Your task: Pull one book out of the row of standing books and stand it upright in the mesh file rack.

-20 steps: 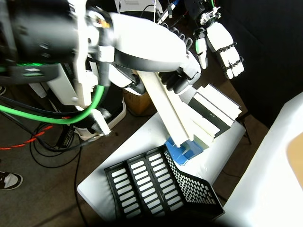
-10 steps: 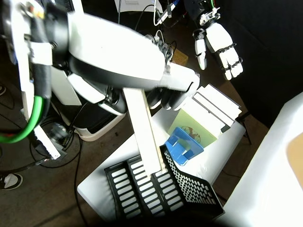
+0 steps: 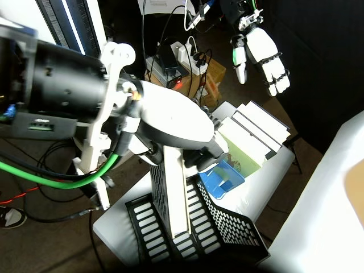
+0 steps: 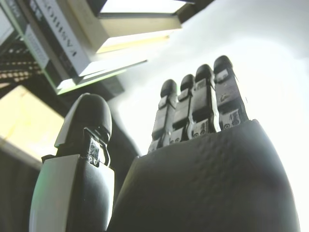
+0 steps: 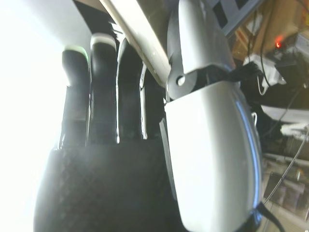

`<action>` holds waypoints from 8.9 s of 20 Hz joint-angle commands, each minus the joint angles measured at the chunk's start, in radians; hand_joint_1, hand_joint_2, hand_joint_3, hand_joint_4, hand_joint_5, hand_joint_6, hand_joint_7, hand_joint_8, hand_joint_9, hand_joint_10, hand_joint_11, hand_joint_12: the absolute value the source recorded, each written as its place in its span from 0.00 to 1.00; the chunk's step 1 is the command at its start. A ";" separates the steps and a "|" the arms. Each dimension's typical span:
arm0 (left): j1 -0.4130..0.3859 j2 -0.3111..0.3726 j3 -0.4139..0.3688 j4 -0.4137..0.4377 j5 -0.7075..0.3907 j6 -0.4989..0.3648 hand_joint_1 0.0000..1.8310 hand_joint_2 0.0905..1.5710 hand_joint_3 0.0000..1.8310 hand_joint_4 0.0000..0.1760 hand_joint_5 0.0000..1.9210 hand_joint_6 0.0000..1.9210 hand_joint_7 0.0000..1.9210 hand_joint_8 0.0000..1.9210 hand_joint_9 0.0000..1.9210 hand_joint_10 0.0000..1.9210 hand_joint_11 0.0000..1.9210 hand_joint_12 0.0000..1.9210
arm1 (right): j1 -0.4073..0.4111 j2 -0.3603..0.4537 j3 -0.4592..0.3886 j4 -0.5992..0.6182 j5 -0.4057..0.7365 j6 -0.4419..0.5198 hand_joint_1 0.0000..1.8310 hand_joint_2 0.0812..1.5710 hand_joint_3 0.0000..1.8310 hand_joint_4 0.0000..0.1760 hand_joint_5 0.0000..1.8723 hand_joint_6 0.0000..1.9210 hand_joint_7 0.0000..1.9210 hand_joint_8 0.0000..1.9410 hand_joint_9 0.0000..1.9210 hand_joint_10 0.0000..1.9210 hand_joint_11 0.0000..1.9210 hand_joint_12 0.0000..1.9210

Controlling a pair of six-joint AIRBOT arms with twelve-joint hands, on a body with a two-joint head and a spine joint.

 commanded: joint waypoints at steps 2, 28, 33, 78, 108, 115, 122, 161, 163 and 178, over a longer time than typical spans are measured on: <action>0.000 0.011 0.003 0.004 -0.127 -0.002 0.22 0.87 0.00 0.06 0.04 0.00 0.00 0.00 0.00 0.00 0.00 0.00 | 0.004 -0.018 0.027 -0.018 -0.088 0.005 0.64 0.79 0.00 0.00 0.37 0.74 0.40 0.72 0.37 0.73 0.27 0.91; 0.036 -0.016 0.017 0.034 -0.173 -0.056 0.10 0.91 0.00 0.28 0.00 0.00 0.00 0.00 0.00 0.00 0.00 0.00 | -0.023 -0.423 0.410 -0.816 -0.254 0.431 0.73 0.78 0.00 0.00 0.39 0.63 0.41 0.73 0.30 0.87 0.11 0.98; 0.035 -0.023 0.022 0.049 -0.178 -0.067 0.09 0.91 0.00 0.25 0.00 0.00 0.00 0.00 0.00 0.00 0.00 0.00 | -0.053 -0.443 0.475 -0.816 -0.272 0.443 0.73 0.77 0.00 0.00 0.40 0.67 0.46 0.62 0.30 0.84 0.08 0.95; 0.030 -0.046 0.035 0.077 -0.179 -0.100 0.12 0.92 0.00 0.30 0.01 0.00 0.00 0.00 0.00 0.00 0.00 0.00 | -0.129 -0.542 0.649 -0.816 -0.324 0.535 0.66 0.63 0.00 0.00 0.16 0.19 0.17 0.00 0.04 0.50 0.00 0.84; 0.123 -0.010 -0.042 -0.048 -0.264 -0.114 0.15 0.91 0.00 0.18 0.01 0.00 0.00 0.00 0.00 0.00 0.00 0.00 | -0.213 -0.200 0.023 -0.816 -0.588 0.831 0.36 0.77 0.02 0.12 0.00 0.00 0.00 0.00 0.00 0.00 0.00 0.00; 0.161 0.009 -0.078 -0.103 -0.281 -0.113 0.22 0.89 0.00 0.00 0.04 0.01 0.00 0.00 0.00 0.00 0.00 0.00 | -0.248 -0.209 0.025 -0.816 -0.715 1.126 0.37 0.78 0.01 0.21 0.00 0.00 0.00 0.00 0.00 0.00 0.00 0.00; 0.187 0.021 -0.099 -0.138 -0.304 -0.111 0.23 0.89 0.00 0.00 0.04 0.00 0.00 0.00 0.00 0.00 0.00 0.00 | -0.309 -0.178 0.047 -0.816 -0.935 1.512 0.37 0.81 0.00 0.25 0.00 0.00 0.00 0.00 0.00 0.00 0.00 0.10; 0.202 0.023 -0.130 -0.177 -0.364 -0.125 0.22 0.89 0.00 0.00 0.02 0.00 0.00 0.00 0.00 0.00 0.00 0.00 | -0.829 -0.227 -0.062 -0.816 -1.299 2.031 0.41 0.84 0.00 0.00 0.00 0.00 0.02 0.00 0.02 0.11 0.00 0.57; 0.203 0.022 -0.132 -0.180 -0.367 -0.125 0.21 0.89 0.00 0.04 0.02 0.00 0.00 0.00 0.00 0.00 0.00 0.00 | -0.801 -0.255 -0.036 -0.816 -1.244 2.011 0.41 0.84 0.00 0.00 0.00 0.00 0.02 0.00 0.00 0.07 0.00 0.44; 0.203 0.017 -0.132 -0.190 -0.371 -0.125 0.17 0.89 0.00 0.26 0.00 0.00 0.00 0.00 0.00 0.00 0.00 0.00 | -0.685 -0.475 0.203 -0.816 -0.988 1.940 0.45 0.83 0.00 0.00 0.00 0.00 0.00 0.00 0.02 0.08 0.00 0.52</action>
